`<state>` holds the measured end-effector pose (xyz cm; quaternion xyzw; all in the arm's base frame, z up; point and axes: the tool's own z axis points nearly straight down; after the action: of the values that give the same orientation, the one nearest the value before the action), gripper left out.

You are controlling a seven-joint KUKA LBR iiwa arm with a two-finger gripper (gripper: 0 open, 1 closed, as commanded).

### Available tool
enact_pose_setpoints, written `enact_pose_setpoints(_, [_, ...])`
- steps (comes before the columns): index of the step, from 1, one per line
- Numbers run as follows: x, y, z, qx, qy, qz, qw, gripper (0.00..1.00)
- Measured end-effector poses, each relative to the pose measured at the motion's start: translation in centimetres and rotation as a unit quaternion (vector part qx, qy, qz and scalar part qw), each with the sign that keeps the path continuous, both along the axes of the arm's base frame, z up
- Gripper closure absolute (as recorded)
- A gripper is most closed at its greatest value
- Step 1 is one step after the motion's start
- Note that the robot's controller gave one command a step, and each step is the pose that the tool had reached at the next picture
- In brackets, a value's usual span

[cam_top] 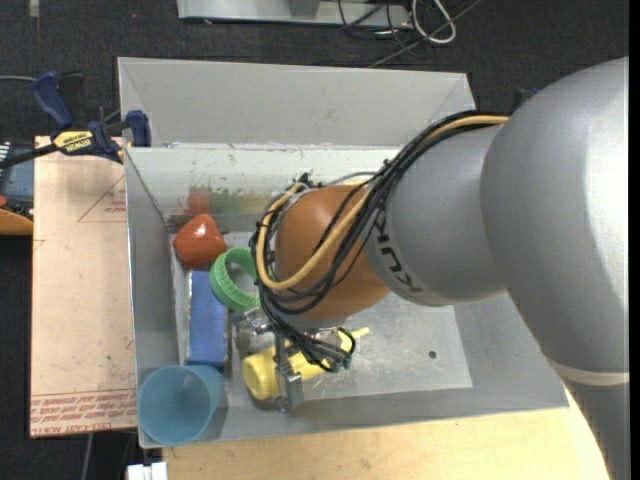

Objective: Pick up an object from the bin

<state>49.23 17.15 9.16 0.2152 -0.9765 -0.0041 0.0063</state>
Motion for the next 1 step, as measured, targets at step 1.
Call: enact_pose_setpoints(1, [3.00,1.52,-2.05,0.001,-0.0010,0.012,0.9999,1.00])
